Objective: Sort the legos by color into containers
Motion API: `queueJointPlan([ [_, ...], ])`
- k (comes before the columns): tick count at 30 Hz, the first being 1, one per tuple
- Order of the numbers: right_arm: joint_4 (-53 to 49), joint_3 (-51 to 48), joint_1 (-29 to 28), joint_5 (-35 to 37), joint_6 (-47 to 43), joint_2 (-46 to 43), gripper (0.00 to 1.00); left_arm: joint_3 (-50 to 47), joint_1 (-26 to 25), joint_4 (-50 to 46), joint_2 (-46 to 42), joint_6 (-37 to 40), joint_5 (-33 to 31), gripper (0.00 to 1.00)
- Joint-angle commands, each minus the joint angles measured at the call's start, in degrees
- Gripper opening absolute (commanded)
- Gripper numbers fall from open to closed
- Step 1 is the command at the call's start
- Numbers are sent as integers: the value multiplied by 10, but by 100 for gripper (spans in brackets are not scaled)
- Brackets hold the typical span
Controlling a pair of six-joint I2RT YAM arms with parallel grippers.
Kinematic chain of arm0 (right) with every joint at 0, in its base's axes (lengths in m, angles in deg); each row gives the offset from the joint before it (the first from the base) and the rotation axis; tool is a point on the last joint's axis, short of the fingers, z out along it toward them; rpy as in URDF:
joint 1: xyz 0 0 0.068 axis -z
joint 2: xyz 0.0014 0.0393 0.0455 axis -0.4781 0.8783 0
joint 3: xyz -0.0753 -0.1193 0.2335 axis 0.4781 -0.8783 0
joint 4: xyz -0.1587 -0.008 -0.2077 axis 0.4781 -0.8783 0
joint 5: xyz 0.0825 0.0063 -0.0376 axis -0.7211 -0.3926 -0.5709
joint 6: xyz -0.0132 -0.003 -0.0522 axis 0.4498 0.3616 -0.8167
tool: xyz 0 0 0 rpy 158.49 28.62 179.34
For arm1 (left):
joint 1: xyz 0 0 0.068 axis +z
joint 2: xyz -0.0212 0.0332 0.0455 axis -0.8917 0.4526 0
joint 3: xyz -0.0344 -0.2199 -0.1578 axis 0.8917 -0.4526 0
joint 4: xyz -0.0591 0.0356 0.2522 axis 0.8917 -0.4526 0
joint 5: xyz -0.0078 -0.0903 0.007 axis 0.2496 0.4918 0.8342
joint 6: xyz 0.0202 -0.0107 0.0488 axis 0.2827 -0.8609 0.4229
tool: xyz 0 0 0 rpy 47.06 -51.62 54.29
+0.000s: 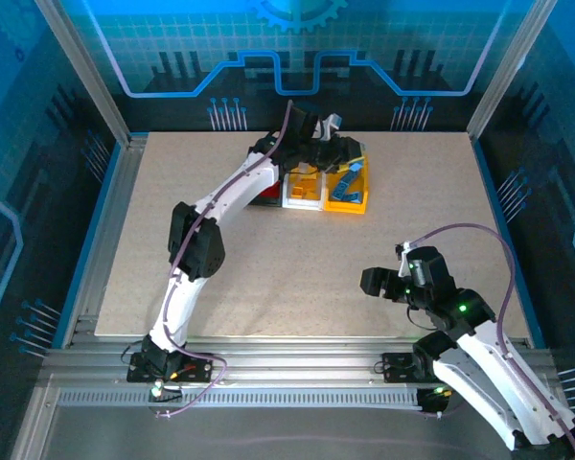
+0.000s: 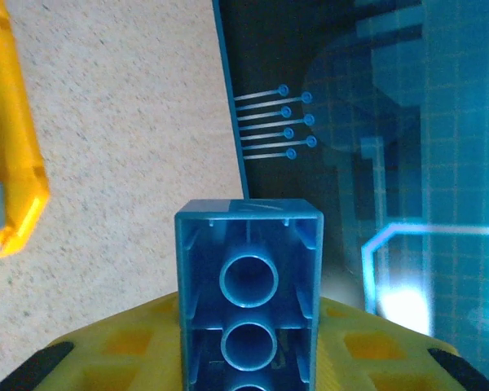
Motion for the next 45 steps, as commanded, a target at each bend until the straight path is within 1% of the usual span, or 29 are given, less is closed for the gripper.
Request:
queueJointPlan([
  [1, -15, -5, 6, -8, 11, -7, 84, 40, 10, -20, 37, -15, -11, 34],
  [9, -15, -8, 6, -14, 11, -9, 84, 98, 21, -40, 111, -23, -27, 35],
  [17, -11, -14, 5, -15, 16, -15, 84, 175, 25, -31, 186, -83, -46, 36],
  [23, -8, -13, 5, -13, 11, -12, 84, 182, 28, -6, 202, -117, -56, 37],
  [25, -6, -13, 5, -13, 10, -12, 84, 186, 30, -6, 206, -118, -55, 41],
  [26, -7, -12, 5, -13, 10, -12, 84, 188, 32, -10, 209, -116, -55, 46],
  [28, -7, -11, 5, -12, 9, -12, 84, 188, 33, -16, 211, -114, -55, 53],
  [30, -8, -12, 5, -12, 8, -13, 84, 188, 34, -21, 212, -109, -55, 63],
  [32, -8, -14, 5, -12, 6, -12, 85, 188, 35, -23, 212, -106, -55, 67],
  [36, -5, -15, 6, -14, 3, -10, 85, 188, 36, -23, 209, -101, -54, 70],
  [42, 0, -14, 6, -18, 2, 0, 85, 189, 38, -22, 200, -96, -53, 72],
  [45, -1, -9, 5, -18, 1, 2, 85, 193, 38, -30, 193, -77, -45, 72],
])
